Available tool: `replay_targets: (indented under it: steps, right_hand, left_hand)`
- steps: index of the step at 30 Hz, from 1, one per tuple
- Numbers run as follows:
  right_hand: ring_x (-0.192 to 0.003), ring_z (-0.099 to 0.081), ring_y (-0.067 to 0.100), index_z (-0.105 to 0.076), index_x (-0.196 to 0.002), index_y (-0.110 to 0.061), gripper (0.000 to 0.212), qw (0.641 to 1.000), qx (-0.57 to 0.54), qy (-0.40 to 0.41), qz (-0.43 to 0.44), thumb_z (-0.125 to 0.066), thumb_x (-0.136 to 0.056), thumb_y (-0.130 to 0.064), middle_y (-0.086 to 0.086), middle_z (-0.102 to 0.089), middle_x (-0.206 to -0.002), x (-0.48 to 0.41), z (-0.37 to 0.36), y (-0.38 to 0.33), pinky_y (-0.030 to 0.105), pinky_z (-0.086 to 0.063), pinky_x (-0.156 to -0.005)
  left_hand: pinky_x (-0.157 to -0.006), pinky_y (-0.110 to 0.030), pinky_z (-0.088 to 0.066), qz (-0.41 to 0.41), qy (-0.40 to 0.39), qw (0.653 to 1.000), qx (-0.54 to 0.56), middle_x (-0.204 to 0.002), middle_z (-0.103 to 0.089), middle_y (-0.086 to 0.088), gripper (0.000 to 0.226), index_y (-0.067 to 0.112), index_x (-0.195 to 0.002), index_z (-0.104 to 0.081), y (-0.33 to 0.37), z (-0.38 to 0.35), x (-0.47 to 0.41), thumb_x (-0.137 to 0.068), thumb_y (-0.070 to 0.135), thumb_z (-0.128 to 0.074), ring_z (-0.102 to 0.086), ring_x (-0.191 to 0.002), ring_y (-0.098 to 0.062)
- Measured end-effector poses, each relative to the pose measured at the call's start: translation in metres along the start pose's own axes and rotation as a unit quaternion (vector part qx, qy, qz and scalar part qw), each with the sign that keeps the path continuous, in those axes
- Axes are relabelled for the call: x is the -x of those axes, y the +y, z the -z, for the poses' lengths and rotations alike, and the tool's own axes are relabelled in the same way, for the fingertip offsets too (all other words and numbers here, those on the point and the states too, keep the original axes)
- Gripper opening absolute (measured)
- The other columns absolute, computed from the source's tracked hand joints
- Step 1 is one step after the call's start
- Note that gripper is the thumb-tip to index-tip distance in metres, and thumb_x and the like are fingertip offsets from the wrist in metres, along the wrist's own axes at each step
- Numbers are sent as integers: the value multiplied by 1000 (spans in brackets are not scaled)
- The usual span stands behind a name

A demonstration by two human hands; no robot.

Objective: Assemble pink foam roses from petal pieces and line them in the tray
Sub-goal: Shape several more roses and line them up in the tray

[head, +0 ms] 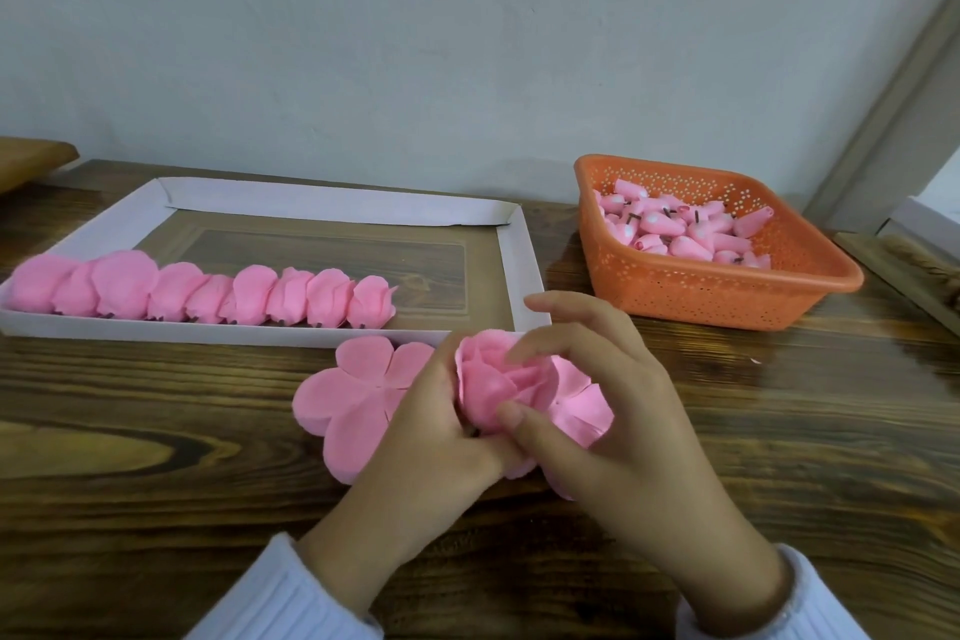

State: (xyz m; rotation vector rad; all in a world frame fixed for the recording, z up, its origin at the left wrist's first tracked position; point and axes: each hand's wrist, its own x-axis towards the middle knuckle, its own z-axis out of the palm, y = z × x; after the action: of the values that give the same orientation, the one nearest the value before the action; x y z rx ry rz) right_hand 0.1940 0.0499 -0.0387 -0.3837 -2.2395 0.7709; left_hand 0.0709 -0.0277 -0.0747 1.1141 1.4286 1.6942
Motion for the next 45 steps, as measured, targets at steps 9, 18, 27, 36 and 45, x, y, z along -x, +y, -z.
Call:
replay_targets:
  steps: [9, 18, 27, 36, 45]
  right_hand:
    - [-119, -51, 19, -71, -96, -22, 19, 998, 49, 23, 45, -63, -81, -31, -4, -49, -132, 3, -10, -2, 27, -42, -96]
    - [-116, -51, 13, -73, -91, -25, 21, 996, 65, 51, 30, -56, -79, -27, -10, -49, -128, 4, -18, -4, 22, -42, -94]
    - [-127, -47, 13, -58, -76, -31, 9, 999, -24, 33, 4, -52, -73, -25, -12, -51, -128, 3, -10, -6, 15, -38, -95]
    - [-128, -46, 15, -60, -76, -28, 11, 999, -32, 22, 10, -52, -71, -22, -7, -51, -129, 3, -6, -7, 17, -37, -97]
    - [-114, -55, 23, -70, -82, -21, 8, 1000, -4, 20, 5, -66, -75, -19, -13, -47, -133, 3, -7, -2, 33, -44, -95]
  left_hand:
    - [-64, -24, -58, -29, 3, 999, -13, -91, -70, 6, 56, 18, -107, -56, -6, -1, -1, -69, -24, -61, -70, -85, -10]
    - [-70, -7, -49, -9, -40, 998, -39, -93, -66, 33, 58, 41, -104, -51, 4, -3, 3, -80, -10, -62, -63, -90, 10]
    - [-77, -41, -53, 145, -183, 913, 336, -104, -60, -15, 73, 9, -117, -61, 11, 2, 1, -45, 0, -49, -58, -92, -28]
    - [-74, -39, -52, 162, -86, 920, 346, -100, -66, -13, 38, 11, -114, -64, 10, -1, -2, -86, 13, -38, -61, -86, -21]
    - [-79, -44, -45, 149, -65, 937, 309, -113, -65, -20, 37, 12, -111, -67, 8, -1, -3, -89, 7, -37, -62, -94, -24]
